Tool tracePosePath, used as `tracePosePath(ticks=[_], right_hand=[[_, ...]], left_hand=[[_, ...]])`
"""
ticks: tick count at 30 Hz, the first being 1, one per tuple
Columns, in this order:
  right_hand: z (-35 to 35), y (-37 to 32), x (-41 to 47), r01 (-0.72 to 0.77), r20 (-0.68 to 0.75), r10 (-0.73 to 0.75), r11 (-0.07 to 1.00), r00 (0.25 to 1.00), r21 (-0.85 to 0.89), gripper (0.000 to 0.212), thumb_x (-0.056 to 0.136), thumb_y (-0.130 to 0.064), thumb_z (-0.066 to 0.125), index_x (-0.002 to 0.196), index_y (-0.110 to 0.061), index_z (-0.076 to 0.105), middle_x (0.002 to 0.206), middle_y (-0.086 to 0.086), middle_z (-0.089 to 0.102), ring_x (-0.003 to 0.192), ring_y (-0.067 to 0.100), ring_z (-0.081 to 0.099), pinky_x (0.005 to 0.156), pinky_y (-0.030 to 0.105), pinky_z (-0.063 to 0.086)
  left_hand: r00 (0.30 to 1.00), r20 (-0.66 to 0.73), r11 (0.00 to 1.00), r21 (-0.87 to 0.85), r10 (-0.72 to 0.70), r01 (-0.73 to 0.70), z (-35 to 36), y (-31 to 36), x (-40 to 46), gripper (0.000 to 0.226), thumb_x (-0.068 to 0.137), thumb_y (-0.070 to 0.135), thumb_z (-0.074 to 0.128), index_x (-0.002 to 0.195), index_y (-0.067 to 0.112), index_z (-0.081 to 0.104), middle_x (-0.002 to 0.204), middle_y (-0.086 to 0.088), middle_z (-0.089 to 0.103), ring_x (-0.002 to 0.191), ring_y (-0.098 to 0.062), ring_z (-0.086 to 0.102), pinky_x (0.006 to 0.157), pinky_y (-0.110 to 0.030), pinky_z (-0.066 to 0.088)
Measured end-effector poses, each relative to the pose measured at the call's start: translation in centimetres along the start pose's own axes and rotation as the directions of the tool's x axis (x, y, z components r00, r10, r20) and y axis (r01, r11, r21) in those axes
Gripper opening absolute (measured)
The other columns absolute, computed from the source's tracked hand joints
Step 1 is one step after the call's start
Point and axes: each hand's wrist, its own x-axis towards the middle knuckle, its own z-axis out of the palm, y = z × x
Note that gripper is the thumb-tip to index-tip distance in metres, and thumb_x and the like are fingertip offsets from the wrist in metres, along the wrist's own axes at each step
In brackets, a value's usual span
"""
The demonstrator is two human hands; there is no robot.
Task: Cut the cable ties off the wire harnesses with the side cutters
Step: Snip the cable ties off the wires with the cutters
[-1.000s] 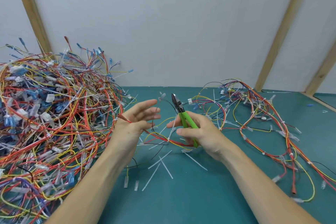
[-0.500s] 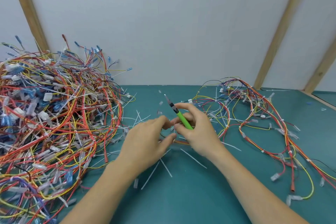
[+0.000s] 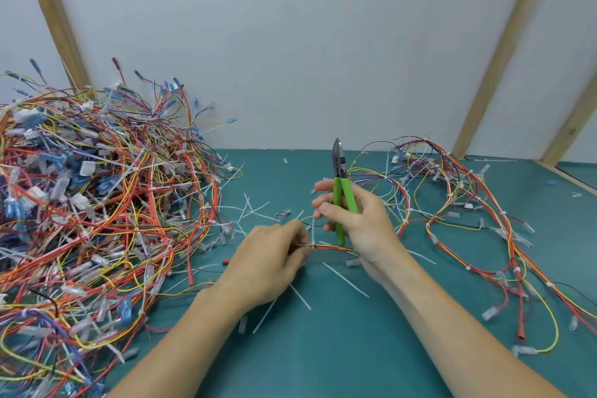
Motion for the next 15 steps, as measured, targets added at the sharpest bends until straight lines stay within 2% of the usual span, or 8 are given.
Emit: tracePosePath(ticks=[2,4,6,8,10,11,13,15], right_hand=[[-0.1,0.0,0.0,0.008,-0.008,-0.007,1.000,1.000,0.027,0.026,0.093,0.011,0.061,0.108,-0.010,0.069,0.081,-0.002,0.073,0.071,0.012,0.068,0.060,0.022,0.051],[-0.1,-0.1,0.0,0.005,-0.016,-0.004,0.998,1.000,0.057,0.026,0.094,0.011,0.061,0.108,-0.010,0.068,0.081,-0.002,0.073,0.072,0.012,0.068,0.061,0.022,0.052],[-0.1,-0.1,-0.1,-0.001,-0.029,0.004,0.995,1.000,0.095,0.027,0.093,0.011,0.061,0.106,-0.011,0.069,0.082,-0.001,0.073,0.073,0.013,0.068,0.061,0.023,0.052],[-0.2,-0.2,0.0,-0.007,-0.052,0.014,0.992,0.999,0.126,0.026,0.093,0.011,0.061,0.105,-0.011,0.069,0.084,0.001,0.073,0.073,0.014,0.068,0.061,0.024,0.051],[-0.3,-0.3,0.2,-0.018,-0.098,0.031,0.991,0.995,0.130,0.023,0.094,0.007,0.063,0.106,-0.012,0.069,0.089,0.002,0.074,0.074,0.014,0.068,0.061,0.025,0.049],[-0.5,-0.3,0.3,-0.023,-0.131,0.036,0.994,0.991,0.102,0.020,0.095,0.002,0.064,0.106,-0.013,0.069,0.090,0.001,0.076,0.073,0.014,0.067,0.060,0.025,0.049],[-1.0,-0.4,0.6,-0.018,-0.197,0.006,0.998,0.980,-0.061,0.008,0.098,-0.014,0.067,0.105,-0.016,0.070,0.091,-0.001,0.078,0.069,0.011,0.065,0.058,0.023,0.048],[-1.7,-0.3,0.8,0.002,-0.212,-0.054,0.970,0.976,-0.241,0.015,0.099,-0.032,0.066,0.103,-0.017,0.068,0.087,-0.002,0.078,0.065,0.011,0.064,0.061,0.025,0.047]], left_hand=[[0.992,0.101,0.981,-0.169,-0.076,0.092,0.2,0.0,-0.1,0.023,0.093,0.050,0.059,0.084,0.029,0.054,0.069,0.012,0.057,0.066,-0.008,0.050,0.064,-0.029,0.040],[0.983,0.151,0.948,-0.284,-0.103,0.143,0.3,0.0,-0.1,0.040,0.093,0.061,0.054,0.078,0.024,0.059,0.058,0.010,0.042,0.056,-0.008,0.038,0.054,-0.026,0.030],[0.986,0.128,0.918,-0.368,-0.108,0.148,0.3,-0.2,0.2,0.038,0.098,0.055,0.053,0.079,0.025,0.068,0.053,0.010,0.040,0.051,-0.006,0.034,0.051,-0.021,0.027],[0.990,0.099,0.897,-0.420,-0.102,0.134,0.2,-0.4,0.3,0.030,0.099,0.043,0.058,0.080,0.024,0.070,0.056,0.012,0.046,0.053,-0.004,0.036,0.052,-0.019,0.029],[0.992,0.050,0.895,-0.427,-0.118,0.127,0.4,-0.5,0.3,0.024,0.099,0.037,0.061,0.081,0.024,0.069,0.059,0.011,0.047,0.056,-0.007,0.037,0.055,-0.024,0.031],[0.991,0.003,0.903,-0.411,-0.133,0.122,0.4,-0.4,0.4,0.021,0.099,0.035,0.061,0.082,0.024,0.068,0.059,0.011,0.046,0.056,-0.008,0.037,0.056,-0.027,0.031],[0.979,-0.118,0.916,-0.386,-0.168,0.110,0.5,-0.4,0.6,0.015,0.099,0.028,0.061,0.086,0.023,0.065,0.059,0.012,0.042,0.057,-0.008,0.037,0.057,-0.027,0.032],[0.948,-0.230,0.908,-0.402,-0.222,0.115,0.3,-0.6,0.8,0.013,0.098,0.025,0.062,0.086,0.022,0.063,0.060,0.013,0.044,0.059,-0.008,0.041,0.058,-0.023,0.033]])
